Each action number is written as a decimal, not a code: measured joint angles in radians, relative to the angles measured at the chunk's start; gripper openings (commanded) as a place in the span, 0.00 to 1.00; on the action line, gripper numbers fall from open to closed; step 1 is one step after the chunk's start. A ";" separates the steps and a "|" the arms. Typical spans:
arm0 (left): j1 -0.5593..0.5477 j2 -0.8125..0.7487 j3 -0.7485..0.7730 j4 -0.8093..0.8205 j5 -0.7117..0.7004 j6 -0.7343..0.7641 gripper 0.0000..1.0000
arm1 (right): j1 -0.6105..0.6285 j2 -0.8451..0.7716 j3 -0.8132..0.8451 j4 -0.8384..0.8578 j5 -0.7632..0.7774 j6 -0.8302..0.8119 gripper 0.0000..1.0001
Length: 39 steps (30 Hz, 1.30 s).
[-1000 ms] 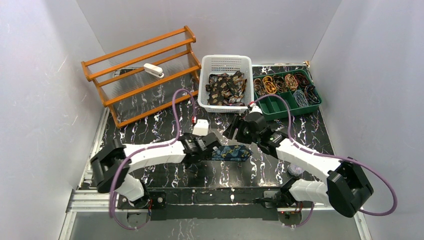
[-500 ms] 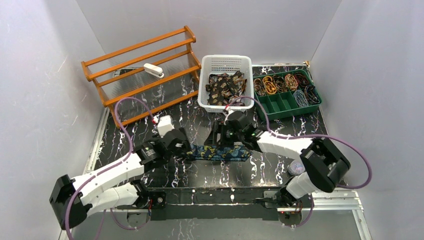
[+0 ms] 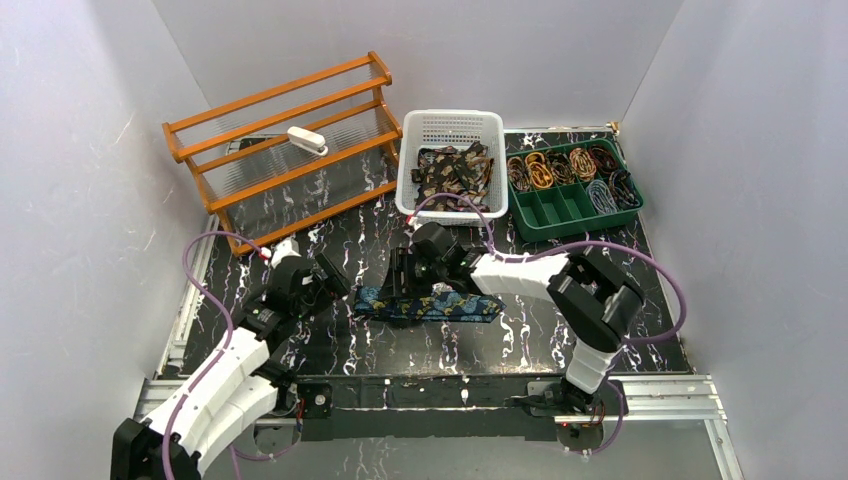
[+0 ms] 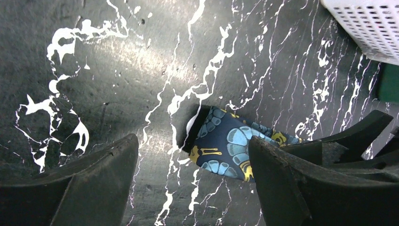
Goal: Roll the ties
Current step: Roll the tie at the center of the board.
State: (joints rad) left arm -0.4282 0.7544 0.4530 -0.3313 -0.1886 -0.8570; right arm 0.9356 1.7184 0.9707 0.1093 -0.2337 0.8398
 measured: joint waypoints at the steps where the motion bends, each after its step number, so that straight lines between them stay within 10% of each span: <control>1: 0.012 -0.007 -0.017 0.007 0.021 -0.001 0.84 | 0.003 0.016 0.008 -0.009 0.002 -0.002 0.56; 9: 0.035 -0.008 -0.054 0.042 0.102 0.002 0.84 | 0.009 0.060 0.030 -0.079 0.034 -0.040 0.36; 39: 0.039 0.121 -0.343 0.647 0.354 -0.051 0.60 | 0.002 0.089 0.045 -0.136 0.037 -0.121 0.39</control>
State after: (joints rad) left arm -0.3897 0.8749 0.1101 0.3161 0.1658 -0.9077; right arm 0.9371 1.8069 1.0153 -0.0265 -0.1970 0.7185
